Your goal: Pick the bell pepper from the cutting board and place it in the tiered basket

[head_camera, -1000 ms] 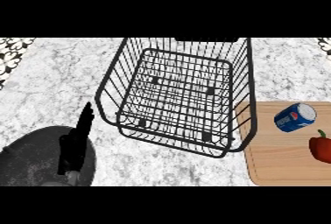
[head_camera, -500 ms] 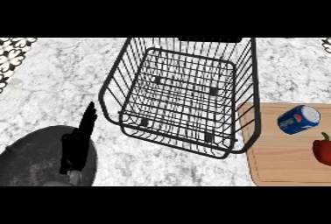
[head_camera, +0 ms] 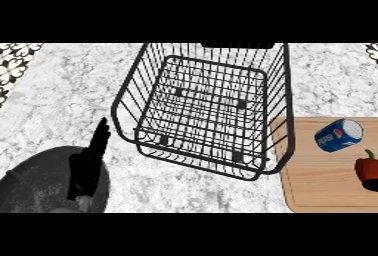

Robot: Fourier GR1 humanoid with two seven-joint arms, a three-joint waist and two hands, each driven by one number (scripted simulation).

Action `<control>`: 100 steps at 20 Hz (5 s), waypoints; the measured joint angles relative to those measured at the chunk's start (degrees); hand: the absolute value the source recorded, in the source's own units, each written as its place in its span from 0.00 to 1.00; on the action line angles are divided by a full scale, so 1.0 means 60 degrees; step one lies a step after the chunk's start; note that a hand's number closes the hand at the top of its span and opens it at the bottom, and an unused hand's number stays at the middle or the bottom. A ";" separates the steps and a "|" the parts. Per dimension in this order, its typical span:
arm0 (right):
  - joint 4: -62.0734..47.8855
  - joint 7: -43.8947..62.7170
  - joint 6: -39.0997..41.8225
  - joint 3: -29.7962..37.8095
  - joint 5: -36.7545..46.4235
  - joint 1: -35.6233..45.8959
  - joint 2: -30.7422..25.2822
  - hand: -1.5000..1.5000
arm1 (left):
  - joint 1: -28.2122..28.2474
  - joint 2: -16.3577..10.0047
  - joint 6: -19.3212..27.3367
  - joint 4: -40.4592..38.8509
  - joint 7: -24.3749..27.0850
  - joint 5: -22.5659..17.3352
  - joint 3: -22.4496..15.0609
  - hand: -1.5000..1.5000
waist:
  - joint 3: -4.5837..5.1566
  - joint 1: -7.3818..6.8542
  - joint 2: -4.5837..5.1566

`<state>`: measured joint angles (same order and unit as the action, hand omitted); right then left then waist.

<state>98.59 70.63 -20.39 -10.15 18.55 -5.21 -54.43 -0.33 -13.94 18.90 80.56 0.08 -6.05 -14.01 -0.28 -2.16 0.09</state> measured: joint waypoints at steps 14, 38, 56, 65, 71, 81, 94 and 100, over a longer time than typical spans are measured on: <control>-0.1840 0.0088 0.1375 -0.0500 -0.0611 0.1522 0.0865 0.00 | 0.0145 0.0026 -0.0140 0.0082 -0.0053 -0.0016 0.0188 0.50 | 0.0004 0.0142 -0.0030; -0.4166 -0.0665 0.2261 0.0036 -0.0876 0.2182 0.2167 1.00 | 0.0527 0.0234 -0.0109 0.0385 -0.0178 0.0398 0.0332 0.50 | -0.0013 0.0334 -0.0074; -0.4591 -0.1804 0.2325 -0.0344 0.1565 0.2735 0.2809 1.00 | 0.0592 0.0405 -0.0407 0.0348 -0.0091 0.0621 0.0666 0.50 | 0.0033 0.0363 -0.0132; -0.0364 -0.4500 0.3148 -0.3101 0.1983 0.2501 0.3458 1.00 | 0.0736 0.0420 -0.0397 0.0399 -0.0201 0.0596 0.0741 0.50 | 0.0008 0.0500 -0.0218; 0.3581 -0.3838 0.2928 -0.2440 0.1417 0.1924 0.3252 1.00 | 0.0991 0.0373 -0.0375 0.0552 -0.0225 0.0510 0.0908 0.50 | -0.0014 0.0795 -0.0238; 0.6329 -0.2296 0.4012 -0.0160 0.0681 0.3217 0.1914 1.00 | 0.0855 0.0448 -0.0446 0.0489 -0.0181 0.0555 0.0949 0.50 | -0.0011 0.0678 -0.0174; 0.5253 -0.0916 0.4731 0.0233 -0.0926 0.7400 0.2113 1.00 | 0.0599 0.0517 -0.0710 0.0467 -0.0298 0.0703 0.0868 0.50 | 0.0024 0.0289 -0.0087; 0.3497 -0.1119 0.4742 -0.0530 -0.0575 0.8703 0.2856 1.00 | 0.0579 0.0608 -0.0689 0.0517 -0.0308 0.0833 0.0827 0.50 | 0.0022 0.0202 -0.0058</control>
<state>119.57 63.92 8.06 -13.33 15.10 47.01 -37.29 3.14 -10.30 14.76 83.66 -1.77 -1.05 -9.05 -0.15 -0.95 -0.26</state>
